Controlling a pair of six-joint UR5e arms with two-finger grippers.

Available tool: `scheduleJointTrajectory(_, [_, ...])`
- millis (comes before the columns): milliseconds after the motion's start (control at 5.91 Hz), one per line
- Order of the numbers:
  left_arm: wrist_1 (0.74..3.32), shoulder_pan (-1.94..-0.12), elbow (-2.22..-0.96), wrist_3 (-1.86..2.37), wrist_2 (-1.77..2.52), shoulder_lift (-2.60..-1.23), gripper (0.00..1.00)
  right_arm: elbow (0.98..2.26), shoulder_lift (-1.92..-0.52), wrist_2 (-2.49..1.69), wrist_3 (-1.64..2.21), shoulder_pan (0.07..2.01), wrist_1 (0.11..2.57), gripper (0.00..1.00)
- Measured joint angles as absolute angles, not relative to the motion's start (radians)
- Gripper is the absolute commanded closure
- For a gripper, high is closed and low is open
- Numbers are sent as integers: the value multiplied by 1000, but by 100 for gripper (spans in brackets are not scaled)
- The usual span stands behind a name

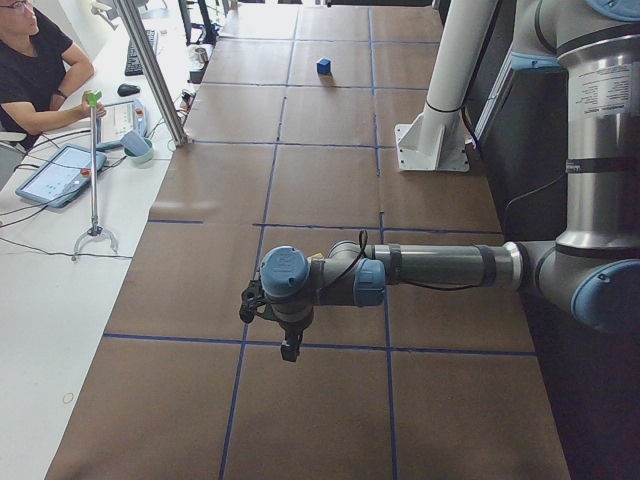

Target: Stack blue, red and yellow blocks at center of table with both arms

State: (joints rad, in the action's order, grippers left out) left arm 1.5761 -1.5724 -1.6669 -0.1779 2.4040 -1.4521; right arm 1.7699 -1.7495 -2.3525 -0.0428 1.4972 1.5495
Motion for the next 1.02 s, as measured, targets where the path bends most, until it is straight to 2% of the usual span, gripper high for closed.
scheduleJointTrajectory(508, [1577, -1572, -1674, -180, 2405, -1448, 0, 1767, -1764, -2361, 5, 1435, 1482, 1])
scheduleJointTrajectory(1016, [1578, -1574, -1690, -180, 2421, -1445, 0, 1771, -1765, -2372, 547, 1259, 1187, 1])
